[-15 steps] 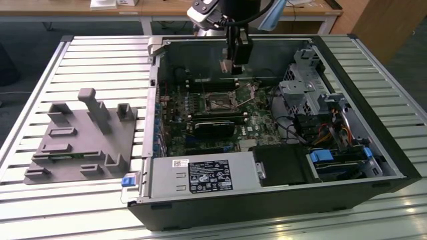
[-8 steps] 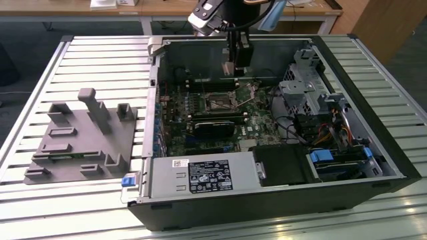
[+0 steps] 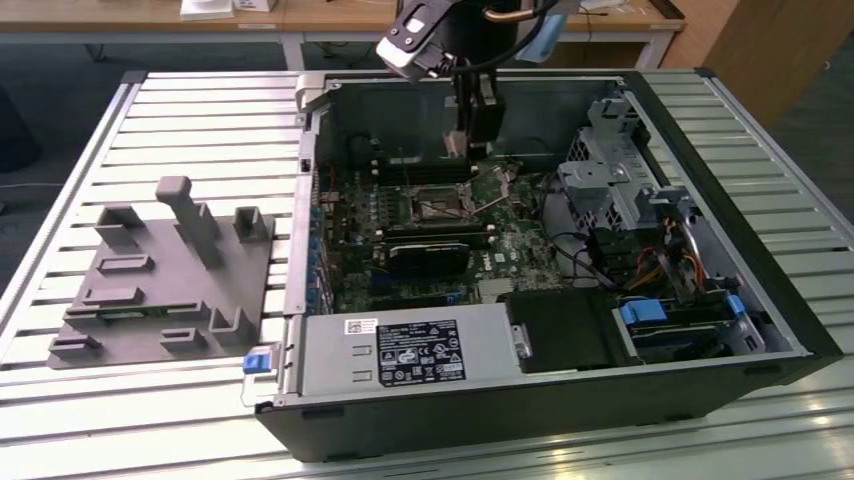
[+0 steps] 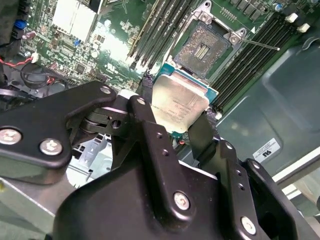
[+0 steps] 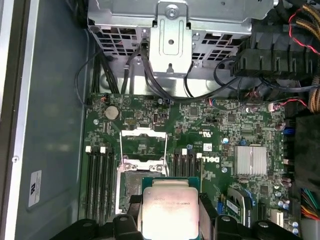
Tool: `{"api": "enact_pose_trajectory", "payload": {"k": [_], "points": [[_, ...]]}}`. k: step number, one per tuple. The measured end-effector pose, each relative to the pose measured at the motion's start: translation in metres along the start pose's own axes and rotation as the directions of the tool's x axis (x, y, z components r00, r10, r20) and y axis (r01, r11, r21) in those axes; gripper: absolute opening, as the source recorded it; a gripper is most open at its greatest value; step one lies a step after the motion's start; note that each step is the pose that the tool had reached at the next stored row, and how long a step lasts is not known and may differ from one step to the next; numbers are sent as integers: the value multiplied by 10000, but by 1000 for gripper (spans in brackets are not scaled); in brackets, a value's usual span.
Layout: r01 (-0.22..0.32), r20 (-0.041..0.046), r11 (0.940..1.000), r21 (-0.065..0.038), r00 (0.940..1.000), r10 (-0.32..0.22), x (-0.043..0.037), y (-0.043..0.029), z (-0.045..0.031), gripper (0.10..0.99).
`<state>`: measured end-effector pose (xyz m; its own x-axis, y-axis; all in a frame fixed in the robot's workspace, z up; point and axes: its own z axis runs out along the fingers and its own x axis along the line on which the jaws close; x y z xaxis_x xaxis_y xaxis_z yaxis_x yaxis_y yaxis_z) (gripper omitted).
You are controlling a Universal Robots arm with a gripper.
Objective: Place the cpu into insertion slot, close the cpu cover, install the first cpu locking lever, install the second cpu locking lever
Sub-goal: 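Place the cpu into insertion slot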
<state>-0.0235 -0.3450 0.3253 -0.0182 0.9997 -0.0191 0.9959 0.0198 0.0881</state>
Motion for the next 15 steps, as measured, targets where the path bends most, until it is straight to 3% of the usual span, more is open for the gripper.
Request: {"api": "enact_pose_trajectory", "payload": {"k": [15], "points": [[6,68,10000,2,10000,-6,2,-10,115,533]]}}
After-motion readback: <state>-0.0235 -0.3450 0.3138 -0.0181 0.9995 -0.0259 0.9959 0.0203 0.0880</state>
